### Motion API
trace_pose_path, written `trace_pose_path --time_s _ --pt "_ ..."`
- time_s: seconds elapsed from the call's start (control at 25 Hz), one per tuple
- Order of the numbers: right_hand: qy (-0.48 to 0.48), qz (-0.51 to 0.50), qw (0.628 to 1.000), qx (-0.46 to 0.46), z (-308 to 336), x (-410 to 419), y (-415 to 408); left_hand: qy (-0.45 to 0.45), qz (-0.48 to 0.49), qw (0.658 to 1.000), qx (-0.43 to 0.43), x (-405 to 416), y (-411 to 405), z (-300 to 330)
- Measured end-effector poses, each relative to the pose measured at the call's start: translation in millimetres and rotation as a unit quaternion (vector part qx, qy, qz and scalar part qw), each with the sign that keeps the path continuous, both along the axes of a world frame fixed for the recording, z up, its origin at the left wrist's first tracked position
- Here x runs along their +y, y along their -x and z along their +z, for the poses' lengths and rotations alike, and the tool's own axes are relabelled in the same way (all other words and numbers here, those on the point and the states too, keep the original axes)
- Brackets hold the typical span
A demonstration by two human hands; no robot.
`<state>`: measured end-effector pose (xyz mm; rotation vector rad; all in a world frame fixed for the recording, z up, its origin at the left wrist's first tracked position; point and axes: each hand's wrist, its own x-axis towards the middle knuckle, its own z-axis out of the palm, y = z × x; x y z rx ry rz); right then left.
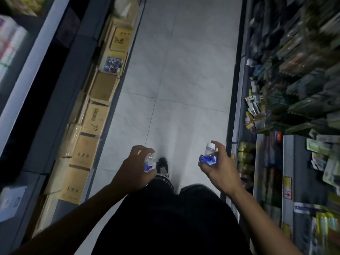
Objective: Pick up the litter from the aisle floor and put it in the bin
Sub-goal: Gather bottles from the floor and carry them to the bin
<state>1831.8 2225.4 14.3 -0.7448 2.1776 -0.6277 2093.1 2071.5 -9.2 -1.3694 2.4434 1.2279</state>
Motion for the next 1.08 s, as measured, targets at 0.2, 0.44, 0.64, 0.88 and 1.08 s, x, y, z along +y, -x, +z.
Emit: trace_pose_path --time_s 0.2,0.44,0.64,0.88,1.08 --pt "-0.022 -0.052 0.998 -0.002 1 -31 59 0.014 -0.084 0.996 0.021 -98 111 12" --pt "-0.022 -0.110 0.993 -0.021 -19 -79 165 0.031 -0.145 0.989 0.011 -187 252 5" --pt "-0.020 -0.101 0.994 -0.022 -23 -153 276 0.022 -0.128 0.992 0.003 -240 334 0" --pt "-0.001 -0.019 1.000 -0.014 -17 -283 394 0.009 -0.084 0.996 -0.017 -301 385 -1" --pt "0.017 0.019 1.000 -0.008 -16 -411 472 -0.010 -0.012 1.000 0.000 -389 438 -8"
